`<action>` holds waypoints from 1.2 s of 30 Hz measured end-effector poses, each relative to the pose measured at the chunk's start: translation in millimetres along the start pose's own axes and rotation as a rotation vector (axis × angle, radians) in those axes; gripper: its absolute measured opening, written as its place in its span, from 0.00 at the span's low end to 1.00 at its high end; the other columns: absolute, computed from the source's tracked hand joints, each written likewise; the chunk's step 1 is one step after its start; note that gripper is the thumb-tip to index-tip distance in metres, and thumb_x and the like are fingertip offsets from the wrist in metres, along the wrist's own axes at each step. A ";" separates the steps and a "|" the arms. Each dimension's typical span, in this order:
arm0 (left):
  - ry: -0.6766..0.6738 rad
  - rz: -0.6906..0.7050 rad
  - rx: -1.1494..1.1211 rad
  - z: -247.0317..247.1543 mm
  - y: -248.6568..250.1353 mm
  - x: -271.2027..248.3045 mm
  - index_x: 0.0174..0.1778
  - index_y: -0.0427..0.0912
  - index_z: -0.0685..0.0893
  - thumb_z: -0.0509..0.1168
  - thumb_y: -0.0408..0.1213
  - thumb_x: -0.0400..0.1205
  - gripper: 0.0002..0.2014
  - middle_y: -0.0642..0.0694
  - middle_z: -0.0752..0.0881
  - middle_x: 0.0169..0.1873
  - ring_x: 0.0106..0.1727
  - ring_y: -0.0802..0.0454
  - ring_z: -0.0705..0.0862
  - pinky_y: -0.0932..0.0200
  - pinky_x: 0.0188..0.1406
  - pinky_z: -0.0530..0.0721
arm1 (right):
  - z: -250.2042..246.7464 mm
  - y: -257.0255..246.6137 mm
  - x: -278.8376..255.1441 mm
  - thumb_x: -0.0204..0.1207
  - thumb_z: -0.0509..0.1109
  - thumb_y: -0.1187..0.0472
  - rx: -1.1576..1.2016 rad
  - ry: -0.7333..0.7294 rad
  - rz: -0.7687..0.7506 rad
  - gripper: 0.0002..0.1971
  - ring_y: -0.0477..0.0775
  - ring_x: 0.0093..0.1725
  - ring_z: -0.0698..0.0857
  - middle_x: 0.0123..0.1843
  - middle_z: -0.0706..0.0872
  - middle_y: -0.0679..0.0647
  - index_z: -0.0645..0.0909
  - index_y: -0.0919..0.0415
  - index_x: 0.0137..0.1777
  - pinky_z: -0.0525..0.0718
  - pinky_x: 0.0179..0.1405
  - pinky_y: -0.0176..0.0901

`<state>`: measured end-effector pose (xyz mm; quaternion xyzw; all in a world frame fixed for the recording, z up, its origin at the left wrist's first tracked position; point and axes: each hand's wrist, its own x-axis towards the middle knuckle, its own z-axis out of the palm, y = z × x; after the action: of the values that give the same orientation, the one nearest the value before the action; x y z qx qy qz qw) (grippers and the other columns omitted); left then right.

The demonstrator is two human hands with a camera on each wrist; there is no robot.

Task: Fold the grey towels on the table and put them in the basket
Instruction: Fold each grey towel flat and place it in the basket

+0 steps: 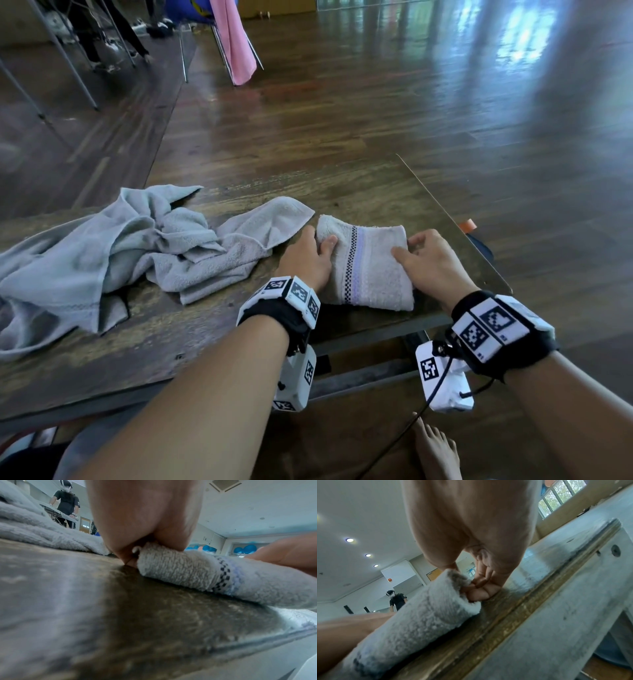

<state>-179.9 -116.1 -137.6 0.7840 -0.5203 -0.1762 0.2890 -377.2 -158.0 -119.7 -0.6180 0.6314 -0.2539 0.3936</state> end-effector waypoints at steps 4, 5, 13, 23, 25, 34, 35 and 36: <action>-0.034 -0.133 0.005 0.3 6.2 4.1 0.54 0.43 0.74 0.55 0.61 0.84 0.22 0.47 0.83 0.47 0.52 0.42 0.83 0.52 0.47 0.73 | -0.5 2.4 -2.9 0.80 0.69 0.53 -0.269 0.021 -0.232 0.25 0.54 0.61 0.76 0.72 0.68 0.53 0.65 0.49 0.74 0.75 0.55 0.49; -0.069 -0.179 -0.048 -2.2 7.6 3.9 0.60 0.42 0.74 0.58 0.60 0.82 0.24 0.46 0.83 0.52 0.54 0.43 0.82 0.51 0.49 0.73 | -1.0 2.3 -3.2 0.82 0.67 0.54 -0.342 -0.014 -0.310 0.27 0.56 0.68 0.73 0.78 0.63 0.51 0.62 0.45 0.78 0.75 0.61 0.51; 0.121 0.118 0.052 -25.3 5.3 -19.7 0.56 0.43 0.64 0.69 0.35 0.74 0.21 0.44 0.76 0.52 0.54 0.44 0.74 0.51 0.53 0.74 | -2.3 -4.3 -12.6 0.81 0.59 0.40 -0.710 -0.090 -0.356 0.17 0.59 0.70 0.70 0.67 0.73 0.53 0.70 0.46 0.64 0.71 0.68 0.57; -0.144 0.312 0.451 -27.7 4.3 -57.6 0.58 0.53 0.73 0.57 0.59 0.80 0.18 0.50 0.74 0.60 0.67 0.48 0.70 0.46 0.72 0.65 | -12.5 0.3 -38.3 0.81 0.63 0.47 -0.469 -0.087 -0.403 0.09 0.53 0.48 0.84 0.43 0.85 0.45 0.78 0.49 0.43 0.83 0.54 0.57; -0.142 0.382 0.407 -32.8 10.9 -58.8 0.61 0.52 0.74 0.58 0.62 0.79 0.21 0.50 0.75 0.62 0.68 0.49 0.70 0.47 0.74 0.65 | -18.0 6.3 -44.1 0.82 0.63 0.50 -0.482 -0.081 -0.438 0.04 0.51 0.52 0.81 0.47 0.84 0.44 0.78 0.47 0.47 0.81 0.60 0.57; -0.205 0.543 0.148 -13.8 21.1 -78.6 0.57 0.41 0.88 0.63 0.48 0.85 0.15 0.43 0.85 0.54 0.57 0.47 0.82 0.45 0.61 0.78 | -14.6 22.4 -62.2 0.82 0.64 0.53 -0.458 -0.244 -0.467 0.17 0.52 0.70 0.67 0.66 0.74 0.46 0.77 0.41 0.71 0.69 0.75 0.55; -0.201 0.545 0.110 -13.8 22.4 -78.8 0.54 0.42 0.89 0.62 0.46 0.86 0.14 0.43 0.85 0.49 0.53 0.47 0.83 0.44 0.56 0.79 | -14.2 22.4 -61.6 0.83 0.65 0.53 -0.454 -0.250 -0.453 0.18 0.52 0.70 0.66 0.65 0.73 0.46 0.77 0.41 0.71 0.68 0.75 0.54; -0.203 0.549 0.089 -13.3 23.2 -78.7 0.52 0.42 0.90 0.62 0.45 0.87 0.14 0.45 0.85 0.45 0.49 0.47 0.83 0.44 0.52 0.80 | -14.1 22.6 -60.6 0.82 0.65 0.53 -0.447 -0.253 -0.440 0.18 0.53 0.70 0.65 0.64 0.73 0.45 0.77 0.41 0.72 0.67 0.76 0.54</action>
<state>-220.0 -47.0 -114.4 0.6041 -0.7465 -0.1459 0.2378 -406.2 -98.5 -118.9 -0.8371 0.4692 -0.1092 0.2593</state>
